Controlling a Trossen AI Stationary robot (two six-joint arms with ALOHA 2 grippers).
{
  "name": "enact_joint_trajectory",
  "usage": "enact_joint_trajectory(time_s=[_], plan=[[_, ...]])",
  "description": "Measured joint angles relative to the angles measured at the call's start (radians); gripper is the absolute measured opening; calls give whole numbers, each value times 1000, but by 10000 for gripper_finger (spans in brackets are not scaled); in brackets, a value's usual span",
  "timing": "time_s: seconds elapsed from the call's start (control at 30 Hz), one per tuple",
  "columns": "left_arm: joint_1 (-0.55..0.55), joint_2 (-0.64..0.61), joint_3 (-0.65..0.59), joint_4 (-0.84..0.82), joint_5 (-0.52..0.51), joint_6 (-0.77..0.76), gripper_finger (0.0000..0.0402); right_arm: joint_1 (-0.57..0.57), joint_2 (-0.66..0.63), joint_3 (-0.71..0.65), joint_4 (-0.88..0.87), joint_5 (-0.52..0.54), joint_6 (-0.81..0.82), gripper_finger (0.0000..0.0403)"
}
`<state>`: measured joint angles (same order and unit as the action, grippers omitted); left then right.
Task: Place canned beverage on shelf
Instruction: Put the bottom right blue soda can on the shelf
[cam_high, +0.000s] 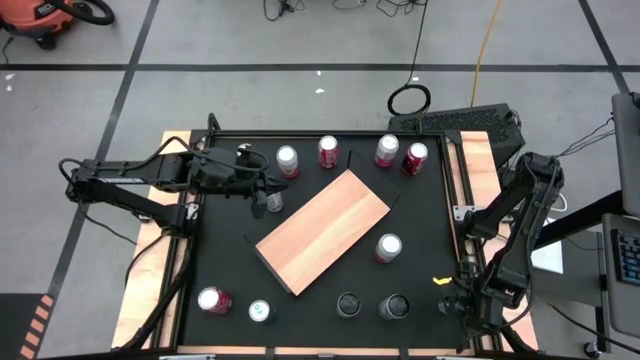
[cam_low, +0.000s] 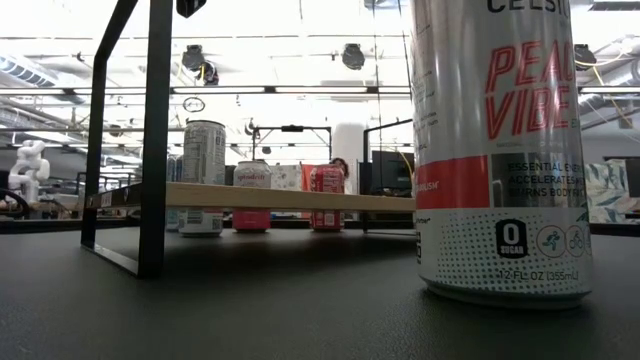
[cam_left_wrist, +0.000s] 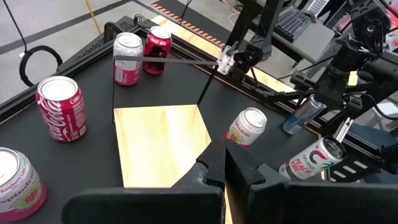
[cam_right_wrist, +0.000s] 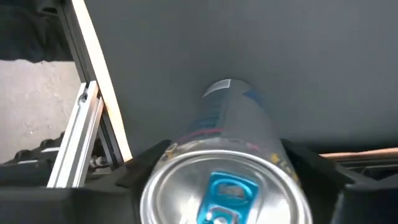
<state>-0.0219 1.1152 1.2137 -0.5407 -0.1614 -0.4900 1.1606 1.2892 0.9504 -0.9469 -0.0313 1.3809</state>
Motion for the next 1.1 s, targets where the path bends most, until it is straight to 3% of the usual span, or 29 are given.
enact_joint_trajectory(time_s=[0.23, 0.67, 1.1], plan=[[0, 0, 0, 0, -1, 6, 0, 0, -18, 0, 21, 0, 56, 210], [0, 0, 0, 0, -5, 8, 0, -3, -58, 0, 151, 1, 178, 212], [0, 0, 0, 1, -5, 4, 0, -47, -116, 0, 146, 4, 296, 207]])
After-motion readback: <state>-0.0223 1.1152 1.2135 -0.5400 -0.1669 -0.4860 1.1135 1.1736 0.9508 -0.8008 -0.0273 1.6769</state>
